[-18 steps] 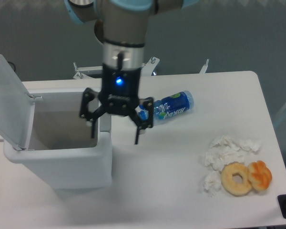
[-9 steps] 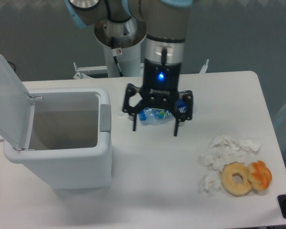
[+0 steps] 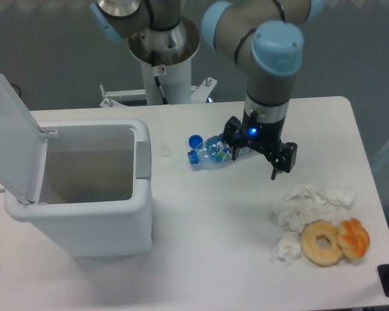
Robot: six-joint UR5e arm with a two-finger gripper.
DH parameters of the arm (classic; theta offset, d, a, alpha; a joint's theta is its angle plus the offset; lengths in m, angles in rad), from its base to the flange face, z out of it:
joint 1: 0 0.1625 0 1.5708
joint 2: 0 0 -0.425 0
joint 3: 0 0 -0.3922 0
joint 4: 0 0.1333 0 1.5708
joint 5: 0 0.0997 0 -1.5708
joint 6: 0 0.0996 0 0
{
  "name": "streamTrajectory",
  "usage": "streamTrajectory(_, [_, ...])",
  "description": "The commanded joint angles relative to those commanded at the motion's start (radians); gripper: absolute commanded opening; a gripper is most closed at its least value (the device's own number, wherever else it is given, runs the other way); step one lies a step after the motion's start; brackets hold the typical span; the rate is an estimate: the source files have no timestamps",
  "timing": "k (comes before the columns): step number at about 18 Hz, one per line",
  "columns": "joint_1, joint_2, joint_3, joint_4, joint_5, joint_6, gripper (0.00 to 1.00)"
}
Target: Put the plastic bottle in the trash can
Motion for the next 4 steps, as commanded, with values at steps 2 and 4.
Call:
streamTrajectory(2, [-0.003, -0.021, -0.009, 0.008, -0.003, -0.005, 1.0])
streamTrajectory(4, [-0.009, -0.029, -0.009, 0.0, 0.008, -0.015, 1.0])
